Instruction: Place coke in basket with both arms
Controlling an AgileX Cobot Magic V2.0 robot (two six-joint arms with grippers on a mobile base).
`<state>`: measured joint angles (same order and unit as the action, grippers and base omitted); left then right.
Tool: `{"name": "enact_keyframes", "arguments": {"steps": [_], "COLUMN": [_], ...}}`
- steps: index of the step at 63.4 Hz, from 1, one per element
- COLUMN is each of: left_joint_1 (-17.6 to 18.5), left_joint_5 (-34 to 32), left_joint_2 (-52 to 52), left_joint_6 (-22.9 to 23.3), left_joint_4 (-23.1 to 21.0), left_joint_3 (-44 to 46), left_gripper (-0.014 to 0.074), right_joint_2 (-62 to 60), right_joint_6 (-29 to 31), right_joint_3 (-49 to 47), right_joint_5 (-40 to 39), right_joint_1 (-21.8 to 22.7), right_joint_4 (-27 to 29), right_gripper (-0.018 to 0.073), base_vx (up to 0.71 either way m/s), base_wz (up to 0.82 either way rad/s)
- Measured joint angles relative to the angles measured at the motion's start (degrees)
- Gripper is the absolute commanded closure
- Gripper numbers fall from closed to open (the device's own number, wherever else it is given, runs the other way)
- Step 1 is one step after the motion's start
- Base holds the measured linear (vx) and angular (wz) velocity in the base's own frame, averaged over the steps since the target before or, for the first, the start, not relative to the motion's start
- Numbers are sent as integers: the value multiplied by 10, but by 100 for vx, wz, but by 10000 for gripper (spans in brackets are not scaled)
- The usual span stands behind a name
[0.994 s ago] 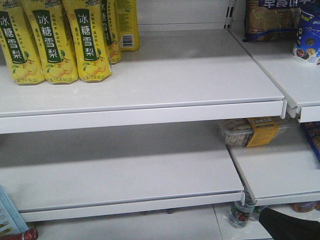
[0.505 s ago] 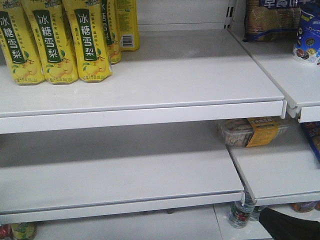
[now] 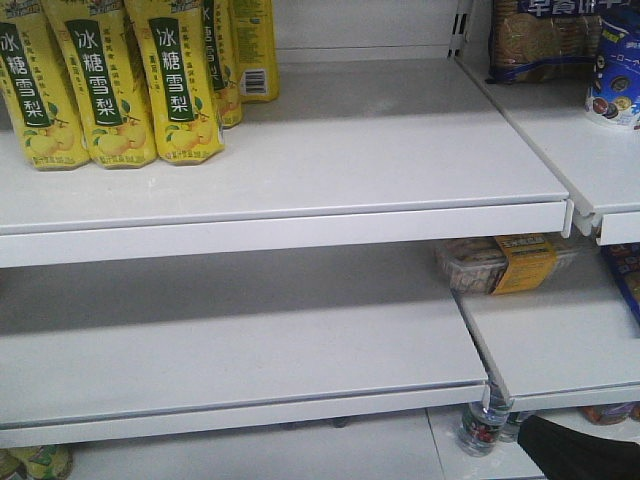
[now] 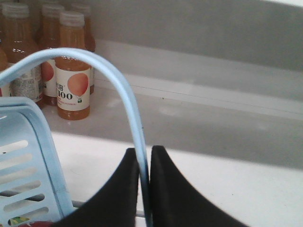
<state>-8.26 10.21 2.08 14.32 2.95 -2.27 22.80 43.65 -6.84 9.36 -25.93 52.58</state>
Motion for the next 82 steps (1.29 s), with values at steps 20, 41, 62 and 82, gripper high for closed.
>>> {"name": "enact_keyframes", "arguments": {"steps": [20, 41, 62, 82], "left_joint_1": [-1, -1, -1, -1], "left_joint_5": [-18, -20, -21, -21], "left_joint_2": [0, 0, 0, 0], "left_joint_6": [0, -10, -19, -14], "left_joint_4": [1, 12, 25, 26], "left_joint_3": [0, 0, 0, 0], "left_gripper": [603, 603, 603, 603], "right_joint_2": [0, 0, 0, 0], "right_joint_6": [0, 0, 0, 0], "right_joint_3": [0, 0, 0, 0], "right_joint_5": [0, 0, 0, 0], "right_joint_1": [0, 0, 0, 0], "right_joint_4": [0, 0, 0, 0], "right_gripper": [561, 561, 561, 561], "base_vx": [0, 0, 0, 0], "base_wz": [0, 0, 0, 0]}}
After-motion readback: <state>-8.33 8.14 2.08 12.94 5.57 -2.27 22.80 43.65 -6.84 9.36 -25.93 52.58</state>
